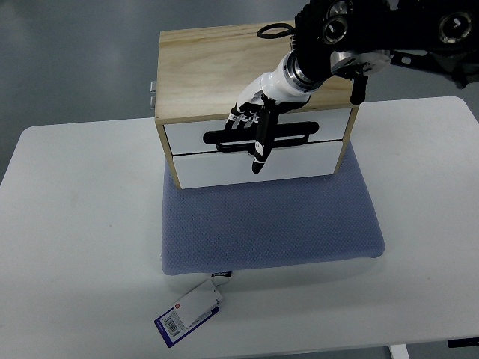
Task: Open wood drawer with right hand
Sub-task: 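Hook the handle with the right fingers and pull the drawer toward the robot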
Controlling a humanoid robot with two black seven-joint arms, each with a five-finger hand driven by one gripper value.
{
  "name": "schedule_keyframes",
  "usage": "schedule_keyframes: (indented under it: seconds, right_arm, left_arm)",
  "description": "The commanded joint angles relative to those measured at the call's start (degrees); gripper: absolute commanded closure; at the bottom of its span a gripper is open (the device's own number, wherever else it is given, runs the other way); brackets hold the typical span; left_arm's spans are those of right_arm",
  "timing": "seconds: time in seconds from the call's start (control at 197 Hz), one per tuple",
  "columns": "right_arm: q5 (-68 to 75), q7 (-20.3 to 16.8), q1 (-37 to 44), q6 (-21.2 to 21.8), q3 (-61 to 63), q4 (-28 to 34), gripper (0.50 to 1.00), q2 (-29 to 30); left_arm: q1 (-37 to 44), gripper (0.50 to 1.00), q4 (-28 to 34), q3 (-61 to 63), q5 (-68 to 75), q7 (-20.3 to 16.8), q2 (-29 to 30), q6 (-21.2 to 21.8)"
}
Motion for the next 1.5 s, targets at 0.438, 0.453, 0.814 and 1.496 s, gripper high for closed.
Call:
schedule_keyframes:
  seconds: [0.438,0.453,0.814,1.496]
  right_arm:
    - [-0.17,0.01,-2.36,0.26,-1.39,-0.02,0.556,-0.41]
    - [-0.17,0.01,-2.45,0.26,-1.39,-0.02,0.556,-0.41]
    - [-0.87,0.1,-3.24,1.23,-1.22,0.06,0.556,-1.46]
    - [1.06,0.63,-2.8,6.06,-0.25,4.02,0.556,-2.34]
  left_arm:
    - [0.0,0.5,0.18,-0.09,-0.01,0.0,0.0,-0.01]
    - [0.0,0.5,0.18,-0.09,-0.01,0.0,0.0,-0.01]
    - [0.0,0.5,0.26,-0.09,-0.01,0.0,0.0,-0.01]
    - [0.0,0.5,0.53,-0.18,-0.01,0.0,0.0,-0.01]
